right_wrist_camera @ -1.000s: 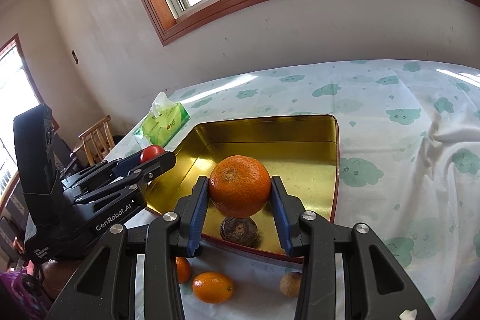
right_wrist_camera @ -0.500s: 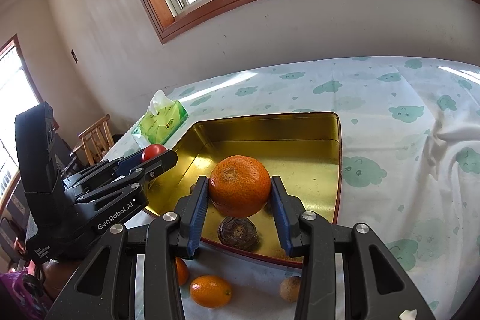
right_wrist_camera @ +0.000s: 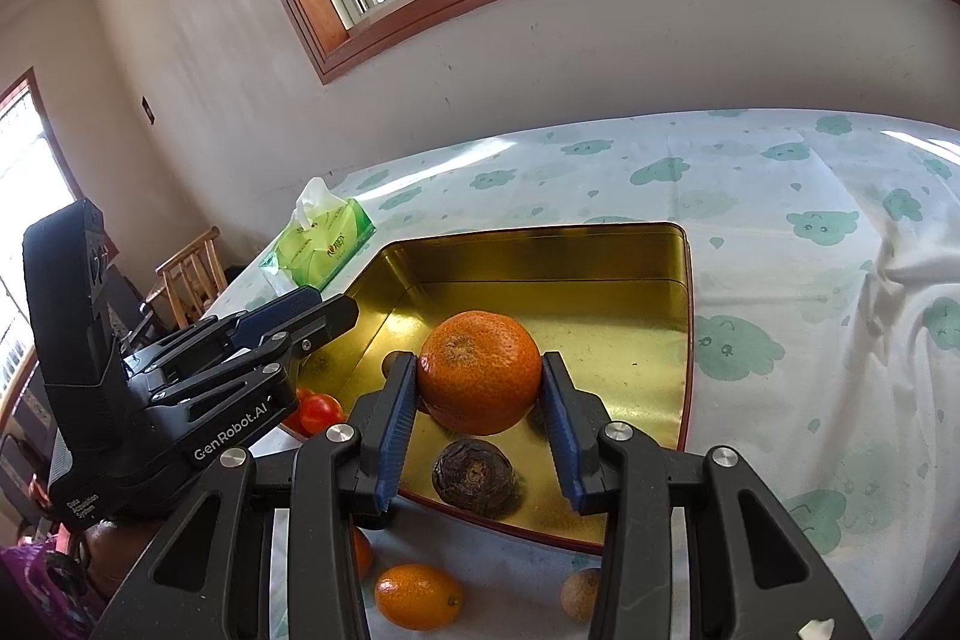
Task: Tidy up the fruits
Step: 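Open the left gripper to drop the tomato into the tin while the right holds the tangerine, then lower the tangerine into the tin and open the right gripper, then withdraw from the tin and grasp a smooth orange with the right gripper, then grasp a tangerine with the left gripper while the right holds the orange, then lift both held fruits above the table, then carry the tangerine and orange over the tin with both grippers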
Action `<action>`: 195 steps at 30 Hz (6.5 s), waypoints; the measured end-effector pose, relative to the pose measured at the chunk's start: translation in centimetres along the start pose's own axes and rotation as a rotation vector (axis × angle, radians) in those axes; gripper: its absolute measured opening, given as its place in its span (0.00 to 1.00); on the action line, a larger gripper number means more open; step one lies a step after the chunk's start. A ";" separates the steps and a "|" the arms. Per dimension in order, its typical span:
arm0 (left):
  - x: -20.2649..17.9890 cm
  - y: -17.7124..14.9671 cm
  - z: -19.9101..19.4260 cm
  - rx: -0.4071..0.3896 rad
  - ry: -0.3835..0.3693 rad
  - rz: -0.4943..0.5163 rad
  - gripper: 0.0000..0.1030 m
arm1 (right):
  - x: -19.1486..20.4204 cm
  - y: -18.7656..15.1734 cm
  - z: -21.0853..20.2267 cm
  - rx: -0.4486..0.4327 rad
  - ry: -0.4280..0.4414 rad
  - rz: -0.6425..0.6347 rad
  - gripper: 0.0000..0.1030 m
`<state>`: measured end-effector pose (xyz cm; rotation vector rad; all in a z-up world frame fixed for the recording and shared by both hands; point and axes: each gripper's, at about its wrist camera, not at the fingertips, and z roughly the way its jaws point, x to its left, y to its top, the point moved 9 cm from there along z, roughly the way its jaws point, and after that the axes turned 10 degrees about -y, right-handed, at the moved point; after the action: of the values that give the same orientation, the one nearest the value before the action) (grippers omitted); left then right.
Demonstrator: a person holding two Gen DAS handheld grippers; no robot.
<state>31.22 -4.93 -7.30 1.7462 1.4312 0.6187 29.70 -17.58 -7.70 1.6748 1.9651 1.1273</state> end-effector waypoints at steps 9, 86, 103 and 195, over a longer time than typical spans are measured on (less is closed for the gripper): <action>0.5 -0.1 0.5 0.003 0.001 -0.011 0.31 | 0.1 -0.2 0.9 0.012 0.002 0.002 0.37; -6.1 -9.5 -5.8 0.144 -0.286 0.015 0.97 | -9.2 -8.8 -7.2 0.007 -0.179 0.137 0.38; -4.7 -11.6 -2.5 0.234 -0.257 -0.132 0.41 | -10.2 -10.0 -5.4 0.093 -0.153 0.166 0.38; -2.1 -7.4 -7.6 0.063 -0.060 -0.002 0.41 | 3.5 -6.5 -9.6 -0.019 0.016 -0.039 0.38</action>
<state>20.53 -4.52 -8.68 1.7969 1.4246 0.5201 17.84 -17.68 -5.50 1.6160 1.9814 1.1453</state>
